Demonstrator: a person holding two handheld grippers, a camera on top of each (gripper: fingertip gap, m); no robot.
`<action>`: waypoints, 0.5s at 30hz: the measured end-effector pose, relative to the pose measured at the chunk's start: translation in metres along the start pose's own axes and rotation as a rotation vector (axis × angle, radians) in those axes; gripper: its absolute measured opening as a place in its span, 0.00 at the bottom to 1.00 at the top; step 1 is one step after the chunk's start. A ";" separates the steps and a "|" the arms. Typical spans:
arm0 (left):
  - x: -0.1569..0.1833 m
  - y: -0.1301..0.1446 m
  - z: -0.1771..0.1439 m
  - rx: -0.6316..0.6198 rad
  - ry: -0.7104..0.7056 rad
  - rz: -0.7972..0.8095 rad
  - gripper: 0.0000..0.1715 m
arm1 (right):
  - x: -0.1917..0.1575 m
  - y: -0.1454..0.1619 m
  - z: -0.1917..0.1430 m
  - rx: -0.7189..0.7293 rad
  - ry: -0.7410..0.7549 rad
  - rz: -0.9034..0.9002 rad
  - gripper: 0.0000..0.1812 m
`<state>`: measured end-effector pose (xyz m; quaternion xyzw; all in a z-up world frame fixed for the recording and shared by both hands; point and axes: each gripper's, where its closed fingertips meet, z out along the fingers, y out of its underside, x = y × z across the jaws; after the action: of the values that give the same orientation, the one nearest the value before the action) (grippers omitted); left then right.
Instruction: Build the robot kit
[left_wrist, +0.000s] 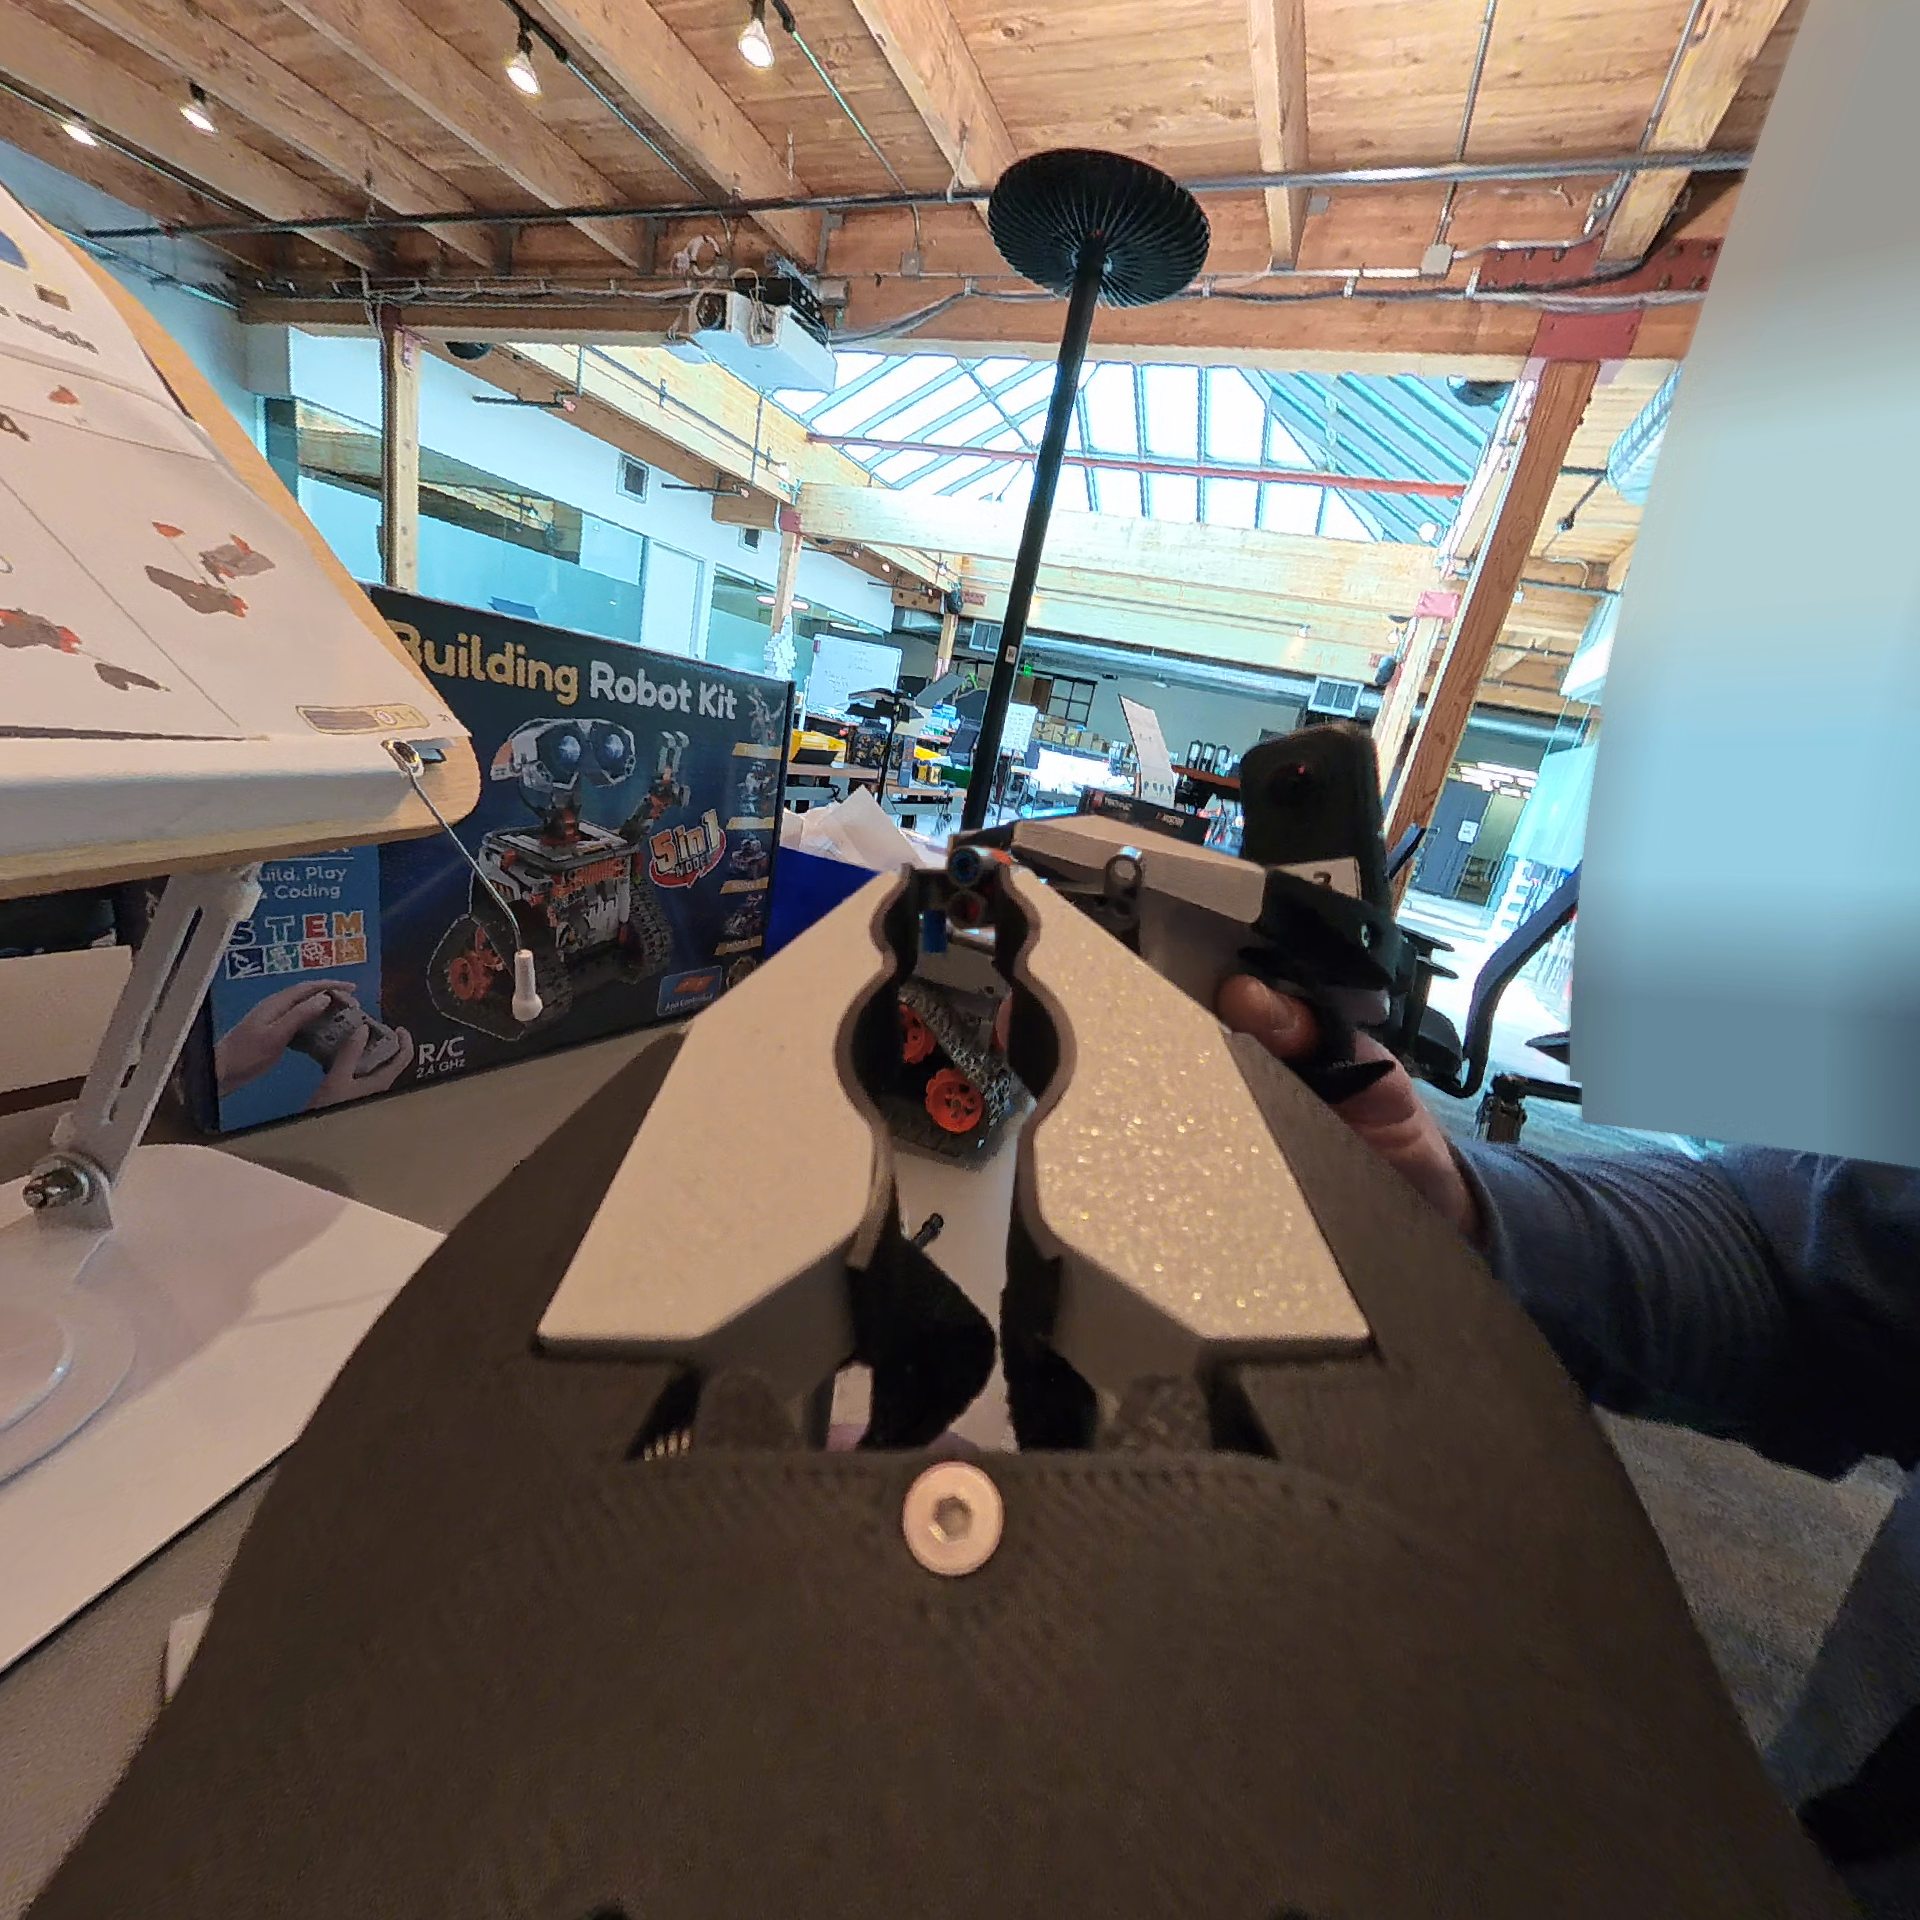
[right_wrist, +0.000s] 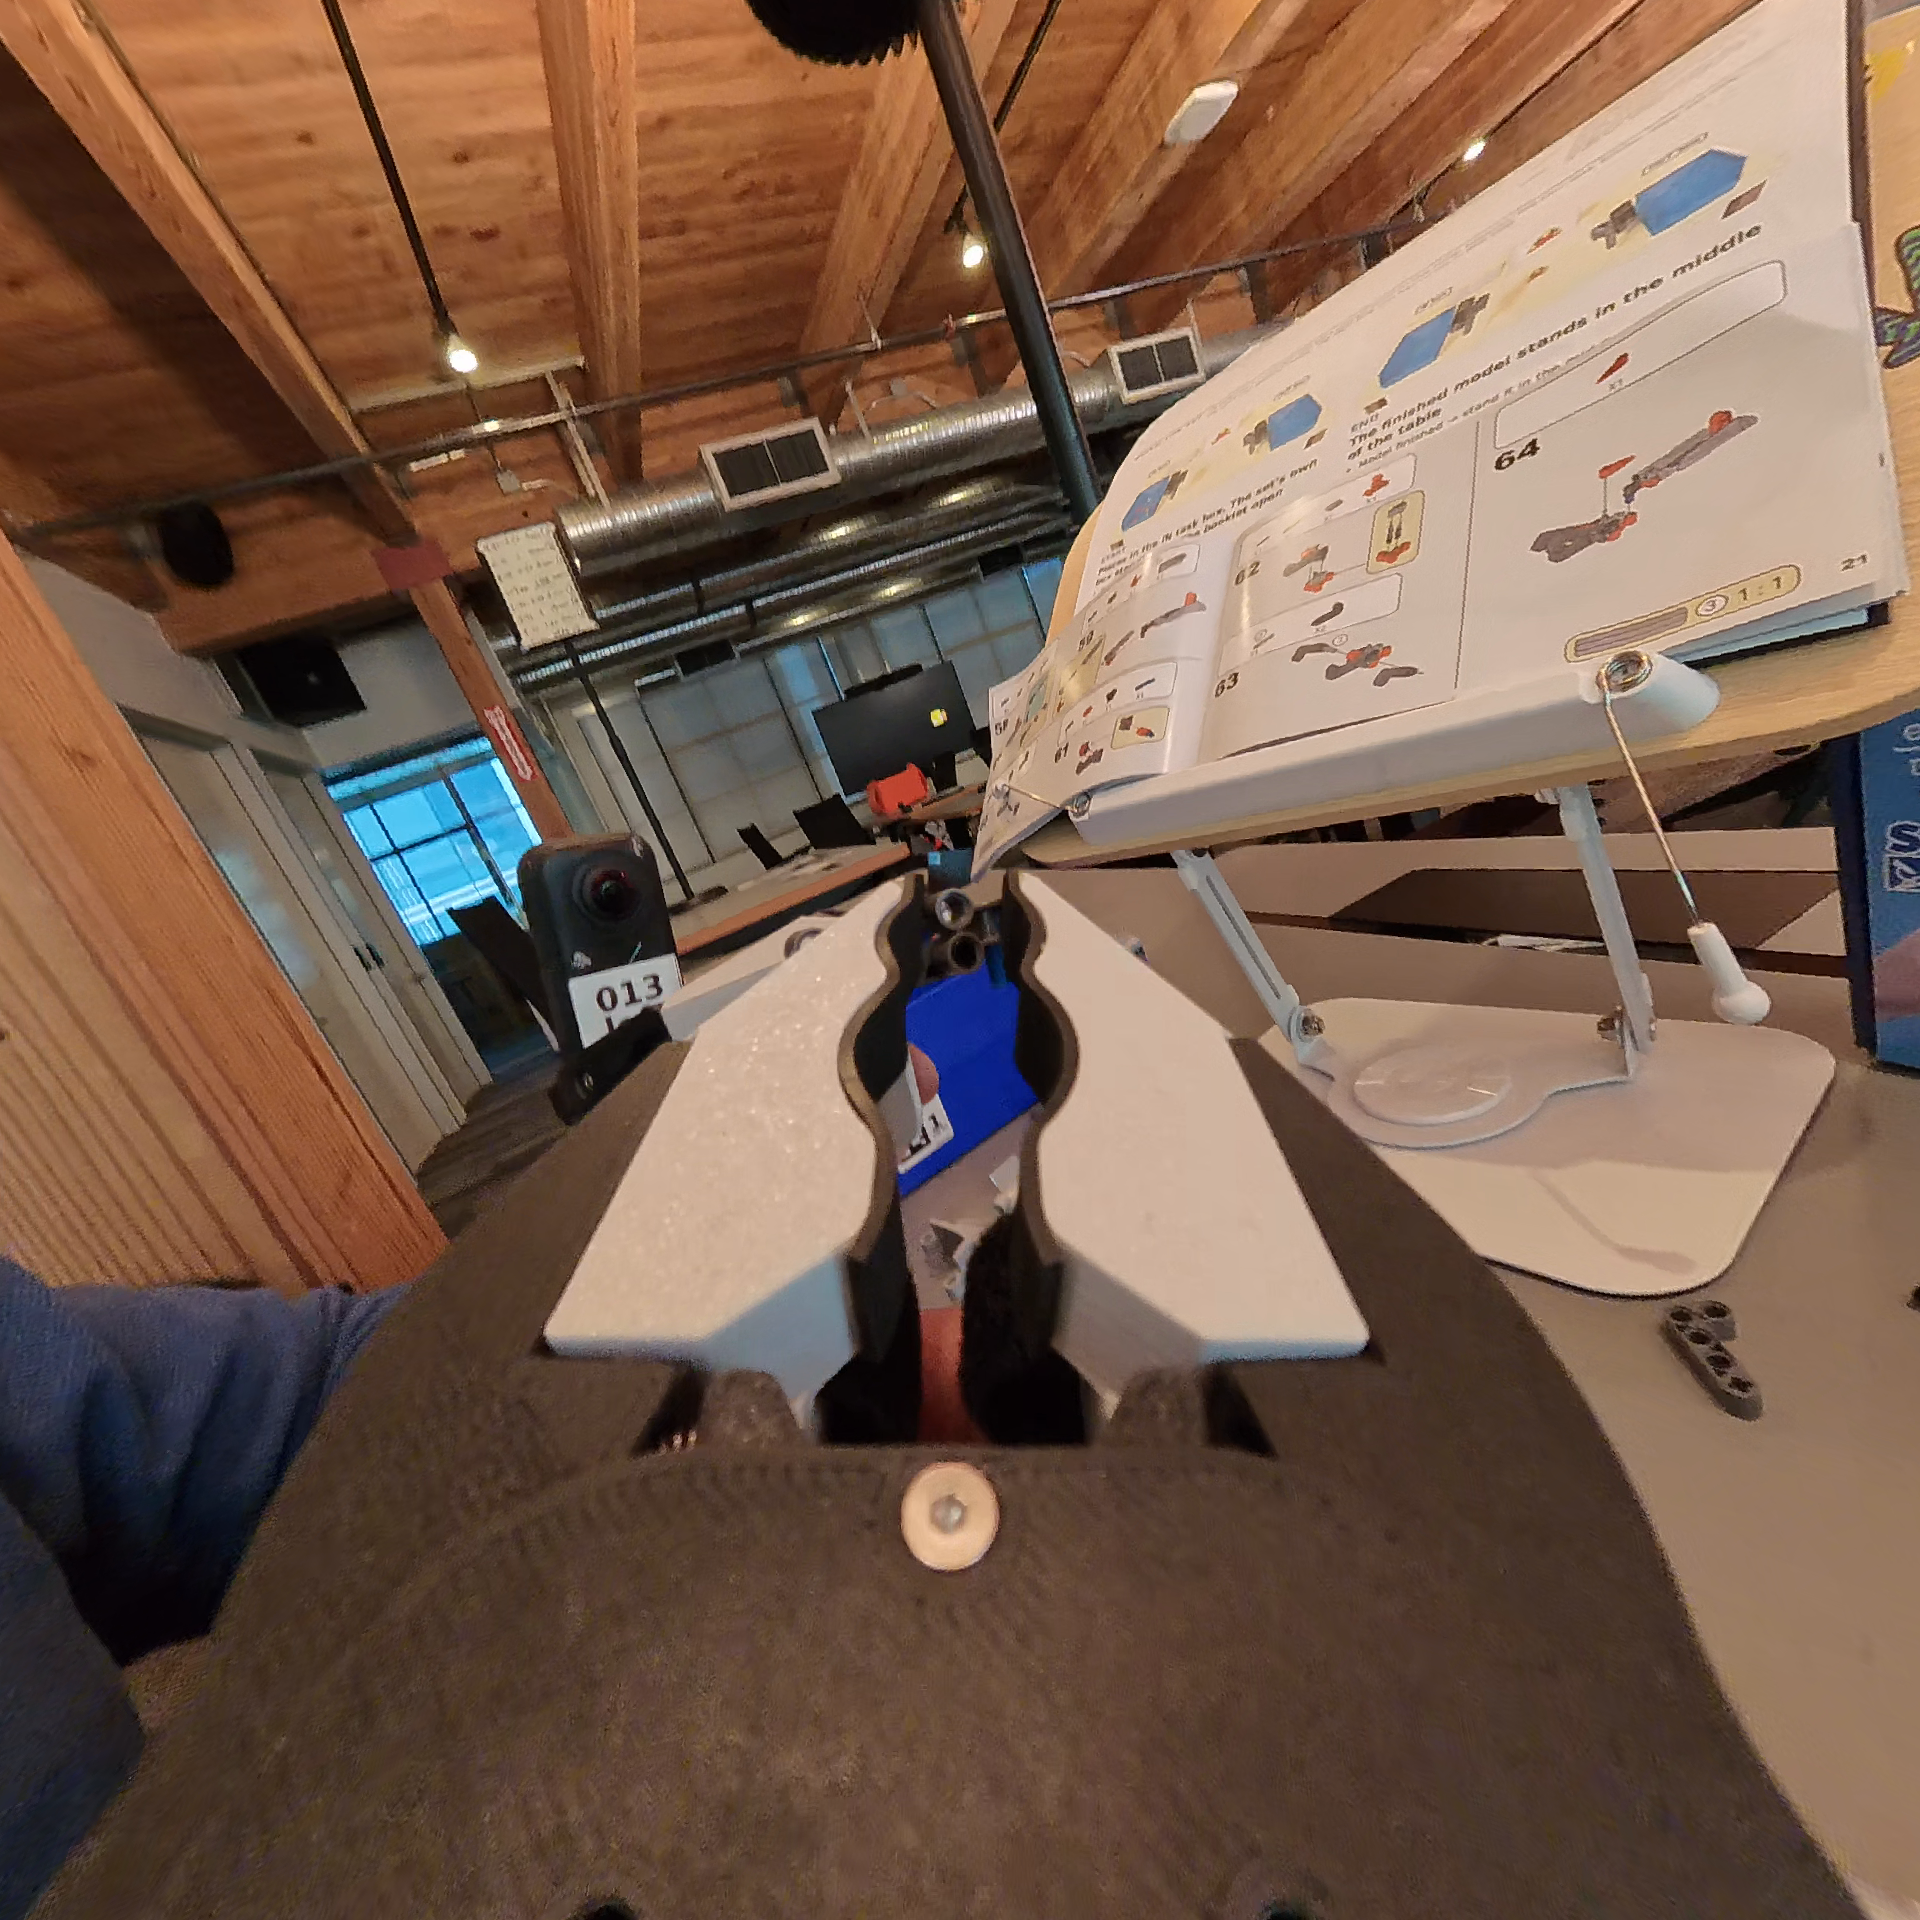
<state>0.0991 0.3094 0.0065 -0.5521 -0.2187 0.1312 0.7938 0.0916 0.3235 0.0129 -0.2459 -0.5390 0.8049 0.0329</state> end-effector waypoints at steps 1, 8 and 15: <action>0.000 -0.003 0.000 0.015 -0.006 -0.008 0.07 | -0.001 -0.002 0.001 0.017 0.000 0.014 0.07; 0.000 -0.007 0.004 0.055 -0.005 -0.065 0.07 | -0.001 -0.011 0.004 0.076 0.004 0.043 0.07; 0.004 -0.008 0.004 0.046 0.015 -0.057 0.07 | -0.002 -0.012 0.002 0.078 -0.010 0.042 0.07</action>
<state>0.1000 0.3116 0.0155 -0.5282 -0.2254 0.1095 0.8113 0.0898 0.3259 0.0253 -0.2517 -0.5021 0.8271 0.0231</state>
